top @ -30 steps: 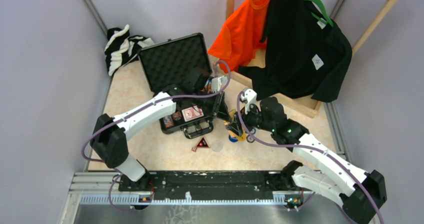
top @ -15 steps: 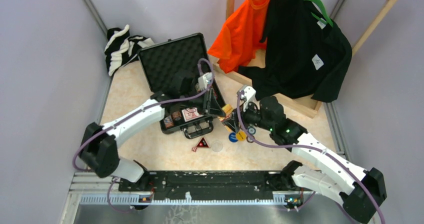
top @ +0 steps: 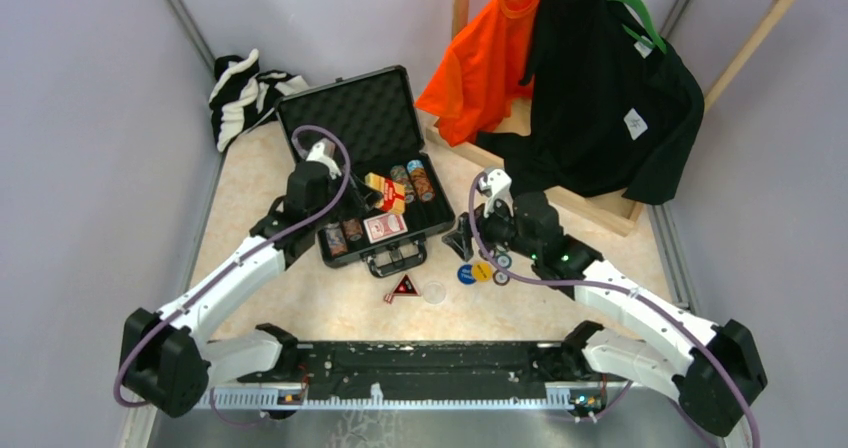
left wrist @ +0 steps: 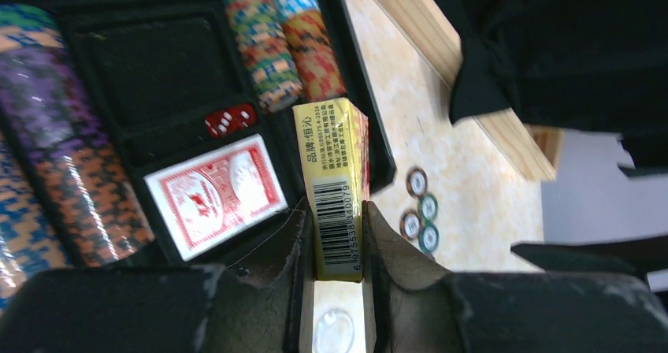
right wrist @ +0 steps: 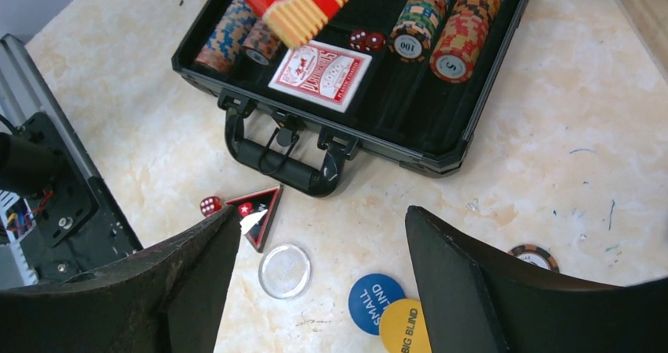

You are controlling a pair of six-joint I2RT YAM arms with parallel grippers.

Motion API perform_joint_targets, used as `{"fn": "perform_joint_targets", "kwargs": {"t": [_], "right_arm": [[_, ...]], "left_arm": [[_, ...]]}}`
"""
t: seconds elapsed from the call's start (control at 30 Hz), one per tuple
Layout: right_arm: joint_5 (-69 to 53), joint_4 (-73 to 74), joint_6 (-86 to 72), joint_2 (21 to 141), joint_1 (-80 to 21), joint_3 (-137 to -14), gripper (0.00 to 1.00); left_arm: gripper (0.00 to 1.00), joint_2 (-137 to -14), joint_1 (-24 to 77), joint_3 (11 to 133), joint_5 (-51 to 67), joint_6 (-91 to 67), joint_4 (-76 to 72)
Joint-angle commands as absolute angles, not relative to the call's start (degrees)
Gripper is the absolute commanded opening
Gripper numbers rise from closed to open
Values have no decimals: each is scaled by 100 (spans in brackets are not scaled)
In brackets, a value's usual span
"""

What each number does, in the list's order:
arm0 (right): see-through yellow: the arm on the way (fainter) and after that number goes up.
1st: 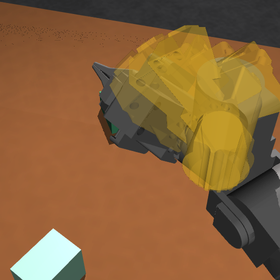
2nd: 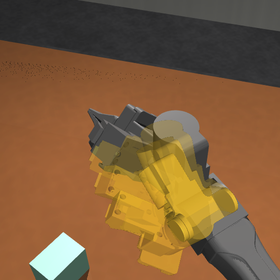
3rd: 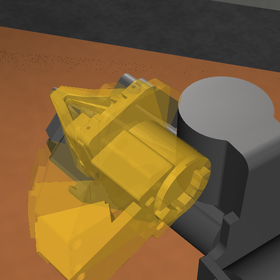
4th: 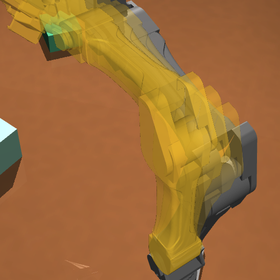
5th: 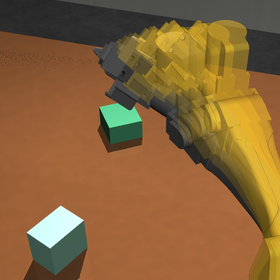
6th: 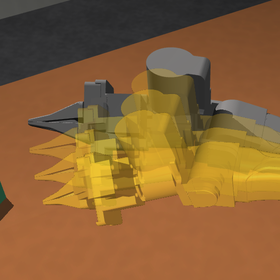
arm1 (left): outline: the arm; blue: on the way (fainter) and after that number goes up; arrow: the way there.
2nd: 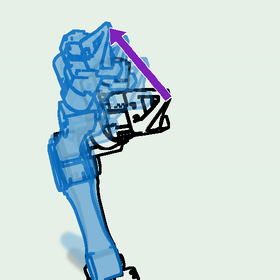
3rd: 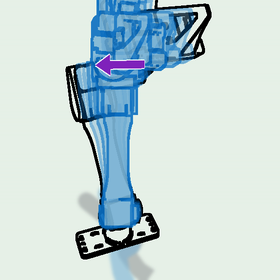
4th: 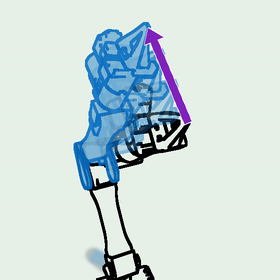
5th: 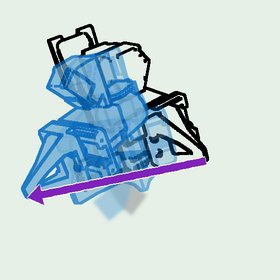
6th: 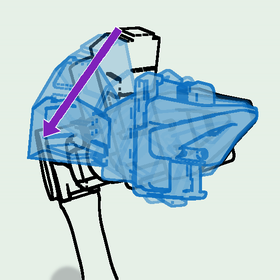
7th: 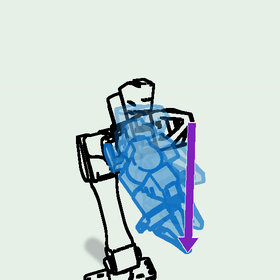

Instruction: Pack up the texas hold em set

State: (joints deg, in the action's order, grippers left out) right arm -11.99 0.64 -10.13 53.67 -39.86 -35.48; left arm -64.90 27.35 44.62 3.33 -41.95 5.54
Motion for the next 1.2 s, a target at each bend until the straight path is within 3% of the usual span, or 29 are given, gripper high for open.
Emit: {"fn": "perform_joint_targets", "kwargs": {"t": [0.0,0.33,1.17], "right_arm": [[-1294,-516,-1066,5694,-3991,-3674,77],[-1801,-896,-1132,6293,-3994,-3607,77],[-2022,-1107,-1169,6794,-3990,-3465,77]], "left_arm": [[0,-6425,2760,4416,-981,-4578,-135],[0,-6937,2760,3963,-2357,-5056,-853],[0,-8884,2764,4017,-2381,-4895,-2399]]}}
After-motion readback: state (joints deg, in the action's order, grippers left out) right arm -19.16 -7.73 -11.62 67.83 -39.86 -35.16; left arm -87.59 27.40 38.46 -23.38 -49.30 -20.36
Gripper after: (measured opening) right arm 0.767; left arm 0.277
